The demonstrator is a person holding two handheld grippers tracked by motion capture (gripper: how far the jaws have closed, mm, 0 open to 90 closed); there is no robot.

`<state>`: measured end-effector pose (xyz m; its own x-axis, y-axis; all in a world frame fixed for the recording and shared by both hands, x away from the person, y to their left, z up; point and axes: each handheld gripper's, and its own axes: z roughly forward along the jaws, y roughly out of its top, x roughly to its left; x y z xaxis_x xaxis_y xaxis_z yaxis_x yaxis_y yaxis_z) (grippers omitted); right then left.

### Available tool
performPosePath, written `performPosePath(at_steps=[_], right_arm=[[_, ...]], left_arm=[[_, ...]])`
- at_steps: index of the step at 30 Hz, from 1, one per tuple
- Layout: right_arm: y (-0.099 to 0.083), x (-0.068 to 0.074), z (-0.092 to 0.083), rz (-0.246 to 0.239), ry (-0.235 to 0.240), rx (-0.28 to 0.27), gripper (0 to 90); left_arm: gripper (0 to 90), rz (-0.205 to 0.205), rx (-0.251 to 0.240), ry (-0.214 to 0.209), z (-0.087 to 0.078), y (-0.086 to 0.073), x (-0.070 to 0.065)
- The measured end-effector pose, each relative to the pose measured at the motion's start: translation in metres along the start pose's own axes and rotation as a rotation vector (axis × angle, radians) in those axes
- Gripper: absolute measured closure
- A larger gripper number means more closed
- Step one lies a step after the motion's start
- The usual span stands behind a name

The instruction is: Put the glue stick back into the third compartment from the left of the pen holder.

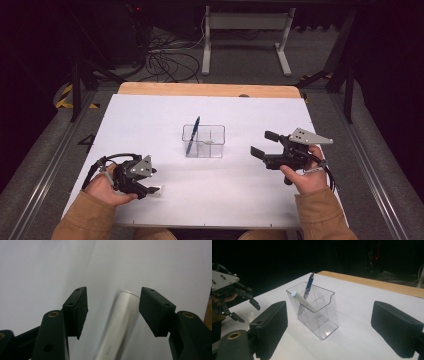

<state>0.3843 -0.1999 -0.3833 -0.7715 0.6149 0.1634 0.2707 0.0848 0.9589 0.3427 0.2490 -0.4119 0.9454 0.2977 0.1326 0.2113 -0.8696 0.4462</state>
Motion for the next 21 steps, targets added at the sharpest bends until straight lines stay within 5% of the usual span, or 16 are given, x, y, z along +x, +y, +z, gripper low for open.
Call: performPosePath(at_steps=[10, 21], right_arm=[[-0.001, 0.000, -0.002, -0.001, -0.005, 0.003, 14.3], [-0.002, 0.001, -0.001, 0.000, -0.005, 0.011, 14.3]], left_arm=[[45.6, 0.040, 0.073, -0.048, 0.007, 0.003, 0.000], [50.0, 0.088, 0.163, -0.031, 0.015, 0.007, -0.004]])
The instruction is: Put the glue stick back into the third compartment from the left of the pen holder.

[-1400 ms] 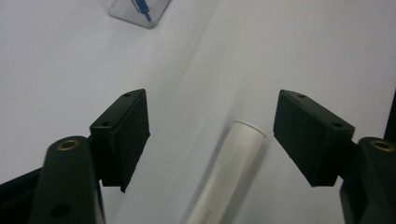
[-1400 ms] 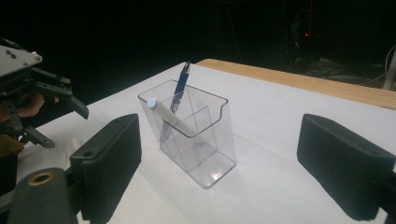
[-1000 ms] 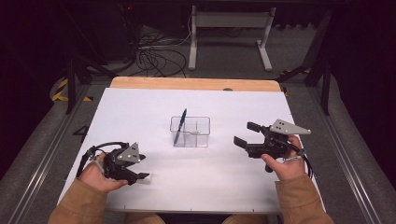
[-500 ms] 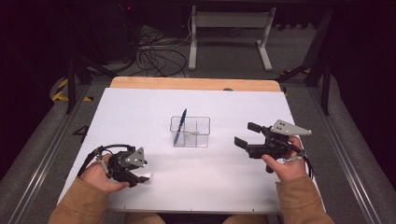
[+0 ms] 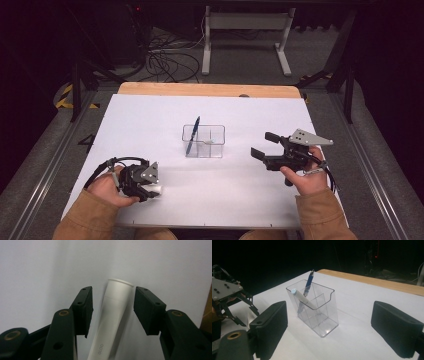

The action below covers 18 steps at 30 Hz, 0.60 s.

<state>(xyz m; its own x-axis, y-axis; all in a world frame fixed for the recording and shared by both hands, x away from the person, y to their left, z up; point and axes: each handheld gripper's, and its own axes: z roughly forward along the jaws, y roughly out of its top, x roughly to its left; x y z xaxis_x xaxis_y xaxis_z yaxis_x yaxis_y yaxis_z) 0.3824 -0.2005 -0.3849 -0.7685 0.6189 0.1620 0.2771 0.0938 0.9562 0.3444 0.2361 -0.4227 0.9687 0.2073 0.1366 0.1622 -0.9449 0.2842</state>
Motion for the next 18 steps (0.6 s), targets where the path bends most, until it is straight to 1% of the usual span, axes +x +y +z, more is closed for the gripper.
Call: performPosePath(at_steps=[2, 9, 15, 18], right_arm=[[-0.0004, -0.0002, 0.0001, -0.003, -0.009, 0.004, 14.3], [-0.0006, -0.0007, -0.0002, 0.004, -0.002, -0.002, 14.3], [-0.0011, -0.0004, 0.0004, 0.003, -0.001, 0.004, 14.3], [-0.0014, 0.0001, 0.0010, 0.005, 0.002, 0.007, 14.3]], left_arm=[[50.7, 0.001, 0.003, -0.008, 0.0012, 0.0010, -0.0009], [57.8, 0.024, 0.016, -0.032, 0.0042, 0.0026, -0.0007], [61.1, 0.025, 0.024, -0.026, 0.0053, 0.0031, -0.0011], [62.5, 0.038, 0.038, -0.023, 0.0067, 0.0039, -0.0014]])
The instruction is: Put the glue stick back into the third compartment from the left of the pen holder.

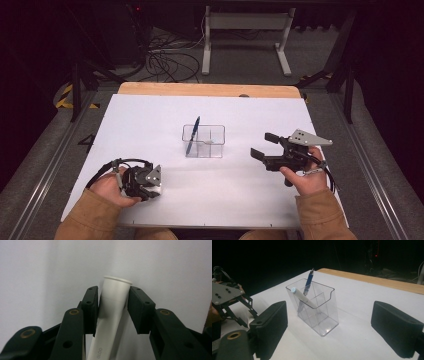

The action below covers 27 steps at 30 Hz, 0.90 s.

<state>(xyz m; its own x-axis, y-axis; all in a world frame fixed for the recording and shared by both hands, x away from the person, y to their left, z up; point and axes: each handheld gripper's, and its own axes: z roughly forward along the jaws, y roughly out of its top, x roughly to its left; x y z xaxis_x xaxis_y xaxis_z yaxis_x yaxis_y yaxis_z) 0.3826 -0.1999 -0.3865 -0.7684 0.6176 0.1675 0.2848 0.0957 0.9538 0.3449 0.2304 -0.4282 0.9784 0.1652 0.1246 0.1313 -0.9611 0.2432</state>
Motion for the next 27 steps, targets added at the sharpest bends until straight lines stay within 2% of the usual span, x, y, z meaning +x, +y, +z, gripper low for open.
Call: performPosePath(at_steps=[7, 11, 19, 27], right_arm=[[0.000, 0.000, 0.000, 0.001, 0.000, -0.002, 14.3], [0.000, 0.000, 0.000, -0.001, 0.002, -0.002, 14.3], [0.000, 0.000, 0.000, -0.002, -0.003, -0.002, 14.3], [0.000, 0.000, 0.000, -0.003, -0.003, -0.002, 14.3]], left_arm=[[66.6, 0.027, 0.010, 0.010, 0.000, 0.001, -0.002], [67.0, 0.024, 0.018, 0.015, -0.002, 0.003, -0.004], [67.2, 0.007, -0.066, 0.044, -0.020, 0.003, -0.004], [67.2, -0.011, -0.134, 0.052, -0.029, 0.002, -0.004]])
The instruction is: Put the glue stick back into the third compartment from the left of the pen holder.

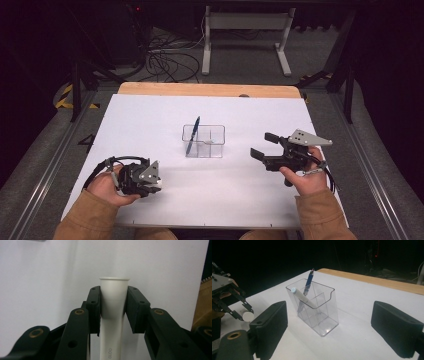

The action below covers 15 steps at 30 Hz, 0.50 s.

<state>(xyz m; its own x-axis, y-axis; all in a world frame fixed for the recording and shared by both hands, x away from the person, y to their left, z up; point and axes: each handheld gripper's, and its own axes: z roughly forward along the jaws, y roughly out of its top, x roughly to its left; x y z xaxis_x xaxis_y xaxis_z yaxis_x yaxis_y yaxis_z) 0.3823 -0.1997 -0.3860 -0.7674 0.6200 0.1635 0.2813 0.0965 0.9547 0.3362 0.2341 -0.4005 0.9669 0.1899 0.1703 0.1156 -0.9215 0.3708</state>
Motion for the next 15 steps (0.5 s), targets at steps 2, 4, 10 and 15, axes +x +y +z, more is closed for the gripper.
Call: performPosePath(at_steps=[2, 4, 10, 15], right_arm=[[-0.0001, -0.0002, 0.0000, -0.001, -0.001, 0.000, 14.3], [-0.0001, -0.0002, 0.0000, 0.001, -0.001, 0.000, 14.3], [0.0000, -0.0003, -0.0002, 0.000, -0.002, 0.001, 14.3], [-0.0006, -0.0016, 0.0004, 0.002, -0.003, 0.003, 14.3]], left_arm=[[67.3, -0.004, -0.013, -0.003, -0.0020, -0.0001, 0.0005], [67.2, -0.010, -0.026, -0.003, -0.0035, -0.0003, 0.0009], [67.3, -0.030, -0.053, 0.008, -0.0074, 0.0001, 0.0024], [67.2, -0.062, -0.099, -0.001, -0.0104, 0.0017, 0.0053]])
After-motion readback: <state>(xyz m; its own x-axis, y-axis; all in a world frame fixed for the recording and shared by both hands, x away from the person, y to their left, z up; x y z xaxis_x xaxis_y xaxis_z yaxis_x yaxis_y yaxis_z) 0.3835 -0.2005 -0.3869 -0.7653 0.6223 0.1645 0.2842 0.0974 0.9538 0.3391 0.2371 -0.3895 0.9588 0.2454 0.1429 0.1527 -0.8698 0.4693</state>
